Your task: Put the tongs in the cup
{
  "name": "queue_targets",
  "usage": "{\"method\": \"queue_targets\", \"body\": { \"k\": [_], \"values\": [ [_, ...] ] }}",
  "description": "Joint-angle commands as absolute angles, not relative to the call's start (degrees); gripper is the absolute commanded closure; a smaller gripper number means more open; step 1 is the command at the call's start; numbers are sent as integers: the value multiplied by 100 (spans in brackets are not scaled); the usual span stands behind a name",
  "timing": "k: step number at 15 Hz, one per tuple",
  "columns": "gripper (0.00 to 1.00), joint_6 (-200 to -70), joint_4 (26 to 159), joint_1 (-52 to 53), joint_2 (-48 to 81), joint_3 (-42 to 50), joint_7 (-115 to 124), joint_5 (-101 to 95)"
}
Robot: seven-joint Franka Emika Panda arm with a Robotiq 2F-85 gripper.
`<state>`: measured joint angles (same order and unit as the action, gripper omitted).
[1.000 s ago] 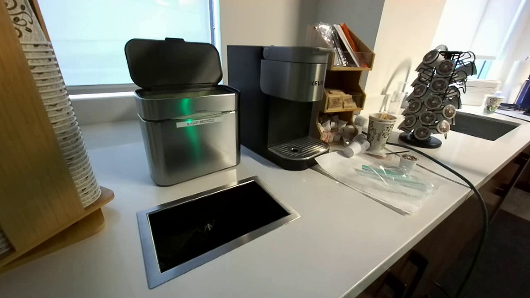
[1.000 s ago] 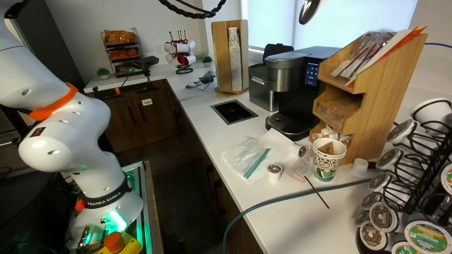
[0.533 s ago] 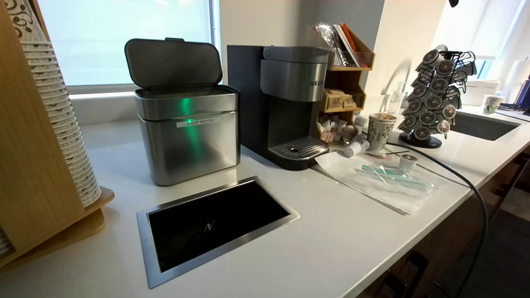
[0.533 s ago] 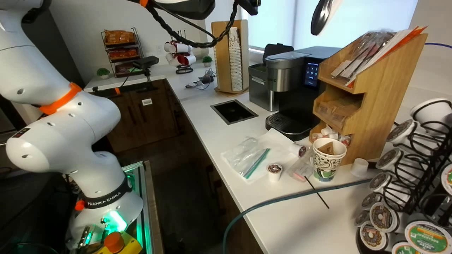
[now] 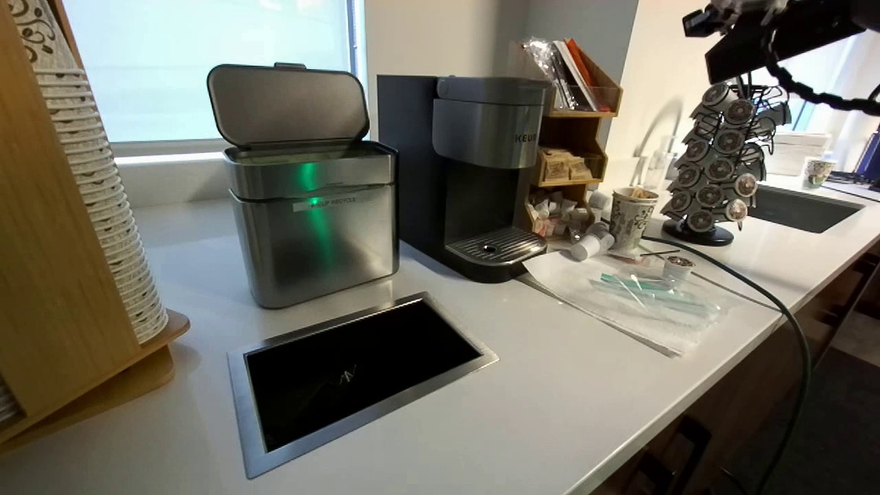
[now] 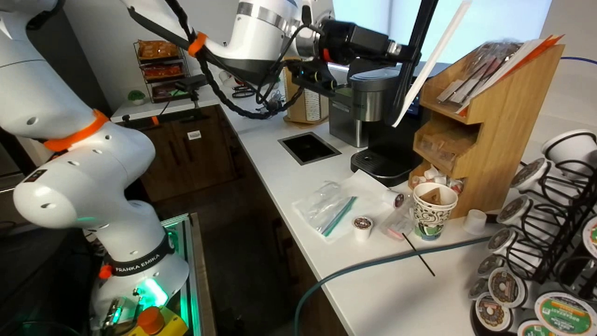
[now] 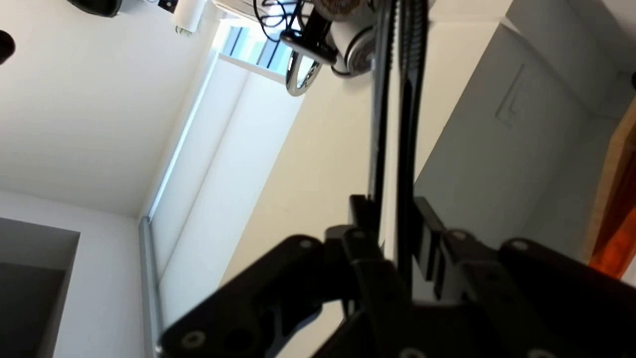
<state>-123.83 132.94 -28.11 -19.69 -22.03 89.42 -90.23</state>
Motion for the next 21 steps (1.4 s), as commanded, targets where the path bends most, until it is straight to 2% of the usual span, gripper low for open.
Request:
{"method": "queue_targets", "body": {
  "k": [1, 6, 7, 13, 21],
  "values": [
    [76, -11940, 13392, -1472, -1752, -1136, 8941, -9208],
    [76, -11958, 13439, -1126, -1597, -809, 8939, -9196],
    [94, -11958, 13434, -1127, -1598, -806, 8938, -9198],
    [94, -12006, 13931, -466, -1700, -271, 10292, -10423],
    [94, -12300, 14604, -212, -1647, 375, 12241, -12612]
  ]
}}
